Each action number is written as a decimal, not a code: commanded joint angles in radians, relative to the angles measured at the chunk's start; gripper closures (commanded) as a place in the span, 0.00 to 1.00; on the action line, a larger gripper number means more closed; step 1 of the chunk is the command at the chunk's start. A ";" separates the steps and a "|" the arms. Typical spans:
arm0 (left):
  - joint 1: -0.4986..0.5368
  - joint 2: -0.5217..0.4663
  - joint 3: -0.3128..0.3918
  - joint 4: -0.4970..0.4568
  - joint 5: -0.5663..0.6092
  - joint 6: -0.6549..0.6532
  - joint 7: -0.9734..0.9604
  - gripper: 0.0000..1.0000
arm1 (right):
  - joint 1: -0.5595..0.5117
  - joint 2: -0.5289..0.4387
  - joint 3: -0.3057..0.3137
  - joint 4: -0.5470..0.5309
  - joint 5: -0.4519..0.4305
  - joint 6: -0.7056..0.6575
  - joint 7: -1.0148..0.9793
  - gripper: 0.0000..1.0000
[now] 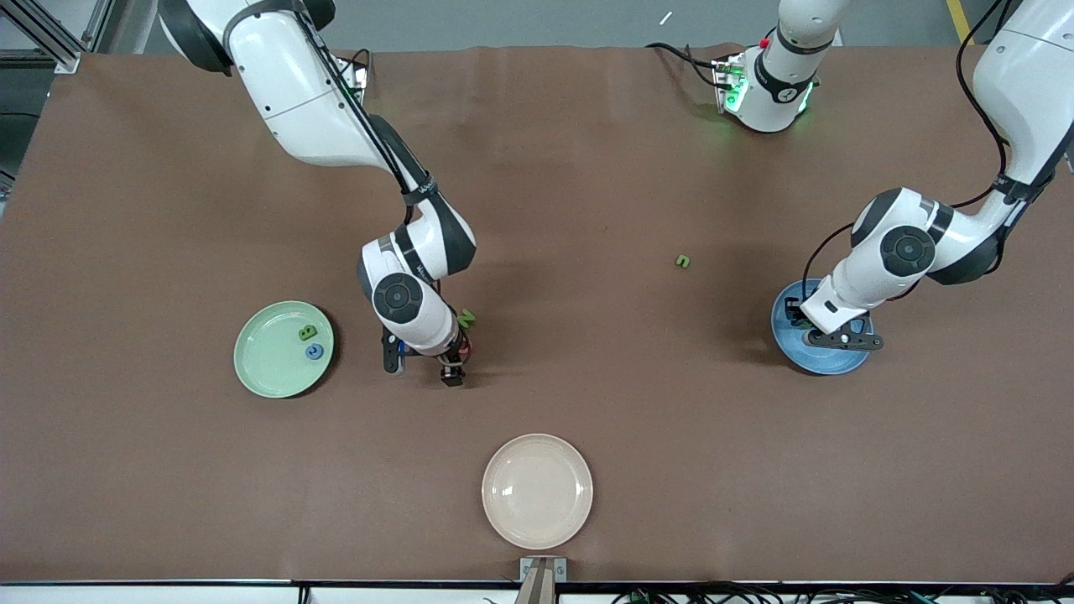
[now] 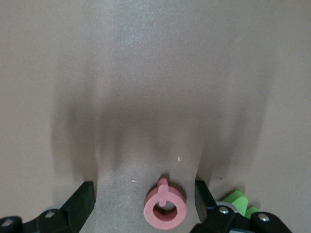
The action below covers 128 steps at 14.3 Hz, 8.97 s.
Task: Sort upper and lower case letters into plates
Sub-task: 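Release the p with the left gripper while the right gripper carries a, then release the a with the right gripper while the left gripper grasps u, then release the u with the left gripper while the right gripper grasps Z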
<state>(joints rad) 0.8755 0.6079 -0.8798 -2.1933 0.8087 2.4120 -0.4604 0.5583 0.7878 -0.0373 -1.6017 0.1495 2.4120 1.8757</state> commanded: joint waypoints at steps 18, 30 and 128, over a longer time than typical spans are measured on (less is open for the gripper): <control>0.085 -0.062 -0.132 0.003 0.032 -0.037 0.029 0.00 | -0.026 -0.007 -0.012 0.026 -0.042 -0.046 0.004 1.00; -0.139 0.030 -0.275 -0.045 0.026 -0.087 -0.176 0.01 | -0.366 -0.393 -0.012 -0.346 -0.045 -0.254 -0.721 1.00; 0.031 0.135 -0.068 0.282 0.073 -0.192 0.201 0.01 | -0.452 -0.334 -0.006 -0.336 -0.140 -0.147 -1.112 1.00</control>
<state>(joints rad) 0.8935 0.7654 -0.9386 -1.9020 0.8962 2.2305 -0.2600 0.1582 0.4723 -0.0605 -1.8999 0.0109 2.2238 0.8188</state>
